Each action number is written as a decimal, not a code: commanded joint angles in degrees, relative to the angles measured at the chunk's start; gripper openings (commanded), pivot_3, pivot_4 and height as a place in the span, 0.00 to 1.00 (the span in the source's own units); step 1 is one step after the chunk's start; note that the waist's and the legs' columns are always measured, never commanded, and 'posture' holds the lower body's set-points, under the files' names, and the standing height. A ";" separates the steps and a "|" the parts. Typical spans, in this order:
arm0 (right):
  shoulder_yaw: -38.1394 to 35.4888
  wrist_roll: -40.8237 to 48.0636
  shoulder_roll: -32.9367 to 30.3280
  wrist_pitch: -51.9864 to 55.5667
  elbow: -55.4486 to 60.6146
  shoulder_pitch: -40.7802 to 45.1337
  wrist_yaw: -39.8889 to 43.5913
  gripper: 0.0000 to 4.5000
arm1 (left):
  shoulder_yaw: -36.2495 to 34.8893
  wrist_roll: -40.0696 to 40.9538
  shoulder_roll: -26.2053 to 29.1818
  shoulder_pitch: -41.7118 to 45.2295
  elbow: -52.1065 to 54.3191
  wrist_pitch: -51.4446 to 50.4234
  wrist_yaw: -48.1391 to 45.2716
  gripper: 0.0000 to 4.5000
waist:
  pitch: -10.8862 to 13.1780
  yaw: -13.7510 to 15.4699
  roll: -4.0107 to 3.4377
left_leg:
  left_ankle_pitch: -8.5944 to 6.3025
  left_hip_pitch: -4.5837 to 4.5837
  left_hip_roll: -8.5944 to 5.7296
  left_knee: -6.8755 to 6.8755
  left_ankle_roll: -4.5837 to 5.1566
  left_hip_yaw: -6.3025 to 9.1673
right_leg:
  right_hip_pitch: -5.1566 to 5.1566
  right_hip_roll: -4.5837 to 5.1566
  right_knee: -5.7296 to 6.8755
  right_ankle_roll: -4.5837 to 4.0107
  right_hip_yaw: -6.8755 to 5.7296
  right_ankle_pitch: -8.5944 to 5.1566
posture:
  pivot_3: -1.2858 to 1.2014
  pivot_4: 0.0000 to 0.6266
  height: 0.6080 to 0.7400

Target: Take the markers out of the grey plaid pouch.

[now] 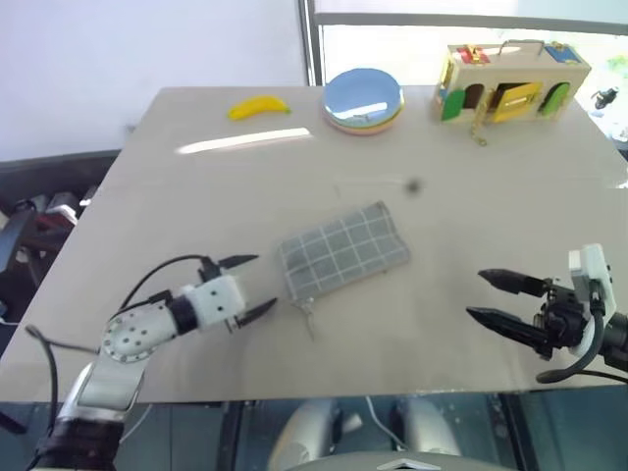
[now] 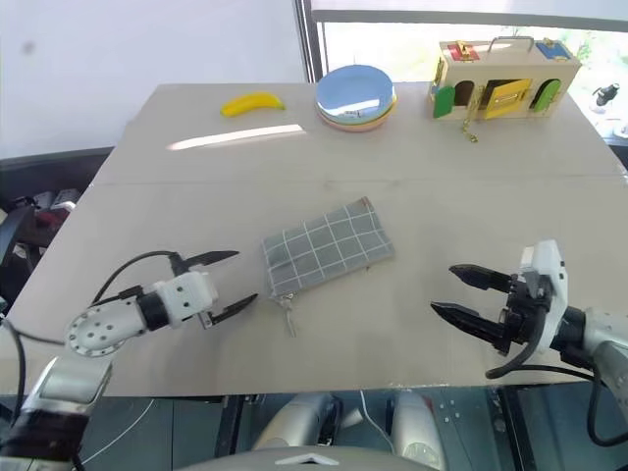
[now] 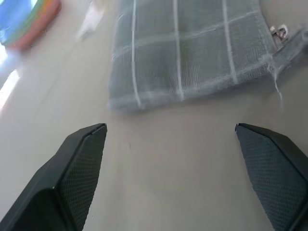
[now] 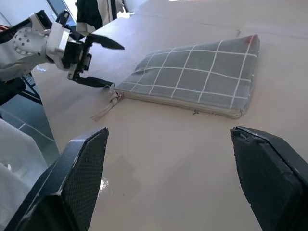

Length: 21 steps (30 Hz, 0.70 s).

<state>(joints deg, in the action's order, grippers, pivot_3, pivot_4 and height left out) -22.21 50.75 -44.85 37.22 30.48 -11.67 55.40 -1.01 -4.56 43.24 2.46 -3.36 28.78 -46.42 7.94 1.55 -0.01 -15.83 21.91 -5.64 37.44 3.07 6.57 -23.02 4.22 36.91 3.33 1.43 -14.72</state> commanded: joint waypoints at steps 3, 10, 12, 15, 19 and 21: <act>-0.48 0.56 -0.06 -0.58 1.83 0.35 -0.96 0.92 | 7.75 -9.89 0.55 5.76 -10.13 20.98 2.86 0.98 | -0.01 0.03 -0.02 | 0.00 0.00 0.00 -0.05 0.00 0.00 | 0.00 0.00 -0.05 0.00 0.01 0.00 | 0.52 0.24 1.00; -0.74 -0.36 0.32 -1.79 1.86 0.35 -1.51 0.92 | 13.87 -24.37 -4.97 16.81 -18.16 30.62 12.84 0.98 | -0.14 1.15 -0.14 | 0.01 -0.12 -0.06 0.02 0.03 0.01 | 0.16 0.03 0.01 0.03 -0.06 0.01 | 0.52 0.24 1.00; -1.35 -0.40 0.26 -2.10 1.90 0.16 -1.58 0.92 | 14.63 -29.00 -6.66 19.16 -19.06 31.12 17.24 0.98 | -0.14 1.24 -0.13 | 0.02 -0.15 -0.08 0.10 0.04 0.04 | 0.23 0.03 0.02 0.06 -0.10 0.03 | 0.52 0.24 1.00; -1.64 -0.48 0.27 -2.59 1.97 0.25 -1.99 0.92 | 16.46 -34.33 -7.86 21.56 -19.99 31.47 22.04 0.98 | -0.15 1.05 -0.12 | 0.02 -0.15 -0.09 0.14 0.04 0.04 | 0.27 0.01 0.07 0.10 -0.09 0.05 | 0.52 0.24 1.00; -0.13 -0.61 0.83 -2.77 2.86 1.21 -3.36 0.92 | 17.75 -35.13 -9.69 22.80 -19.88 29.58 25.83 0.73 | -0.14 0.77 -0.12 | 0.03 -0.15 -0.07 0.14 0.03 0.04 | 0.24 -0.02 0.15 0.10 -0.07 0.05 | 0.52 0.24 1.00; 0.84 -0.19 1.55 -2.40 3.45 2.15 -4.76 0.92 | 18.17 -34.25 -10.42 22.93 -19.23 28.36 26.43 0.49 | -0.11 0.70 -0.06 | 0.03 -0.14 -0.07 0.14 0.03 0.04 | 0.23 -0.03 0.15 0.10 -0.08 0.05 | 0.52 0.24 1.00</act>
<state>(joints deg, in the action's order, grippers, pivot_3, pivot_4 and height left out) -21.47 49.64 -43.70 35.54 31.41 -10.45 51.66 16.48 -39.11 33.05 25.31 -23.21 58.05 -20.87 7.83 2.25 -0.07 -15.80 21.78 -5.70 37.60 3.10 6.62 -22.81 4.18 37.08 3.43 1.34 -14.67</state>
